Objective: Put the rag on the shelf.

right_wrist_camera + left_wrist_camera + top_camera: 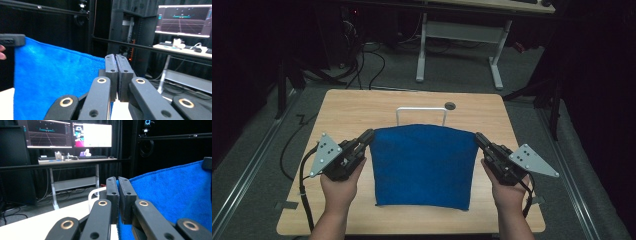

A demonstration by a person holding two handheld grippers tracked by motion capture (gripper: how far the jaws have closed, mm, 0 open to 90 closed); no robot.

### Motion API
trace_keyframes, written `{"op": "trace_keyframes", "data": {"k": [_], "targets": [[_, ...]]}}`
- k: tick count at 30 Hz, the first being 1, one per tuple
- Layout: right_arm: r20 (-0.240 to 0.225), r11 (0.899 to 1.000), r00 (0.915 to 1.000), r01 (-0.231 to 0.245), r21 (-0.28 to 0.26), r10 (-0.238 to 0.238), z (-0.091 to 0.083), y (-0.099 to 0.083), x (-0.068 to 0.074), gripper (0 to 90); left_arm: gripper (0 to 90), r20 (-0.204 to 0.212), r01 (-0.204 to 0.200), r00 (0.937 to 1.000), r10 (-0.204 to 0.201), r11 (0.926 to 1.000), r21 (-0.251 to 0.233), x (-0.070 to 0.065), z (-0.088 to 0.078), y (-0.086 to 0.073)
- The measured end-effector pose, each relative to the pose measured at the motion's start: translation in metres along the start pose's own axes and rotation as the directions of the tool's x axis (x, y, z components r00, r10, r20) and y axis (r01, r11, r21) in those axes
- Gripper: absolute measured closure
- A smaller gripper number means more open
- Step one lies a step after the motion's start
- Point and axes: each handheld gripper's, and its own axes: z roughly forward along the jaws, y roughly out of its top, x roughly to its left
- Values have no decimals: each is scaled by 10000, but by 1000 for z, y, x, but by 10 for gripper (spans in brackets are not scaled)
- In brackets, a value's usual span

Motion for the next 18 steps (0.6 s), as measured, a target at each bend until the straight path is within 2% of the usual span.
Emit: {"op": "trace_keyframes", "data": {"k": [2,5,7,12,18], "targets": [[-47,9999,9999,-111,13,111,2,1,-1,895,878,58,64,10000,-64,9999,82,2,4,0],[-3,10000,10000,-28,90,28,9,5,-3,895,879,-84,-197,9998,199,9996,211,6,11,1],[-65,9999,9999,-138,53,139,12,7,-5,895,878,-28,25,10000,-25,9997,241,11,16,3],[73,9998,9999,-75,205,74,28,18,-14,895,879,-104,43,9999,-40,9994,330,24,31,14],[308,9998,9995,36,194,-42,45,32,-23,895,879,-420,-510,9978,514,9987,98,34,46,30]]}}
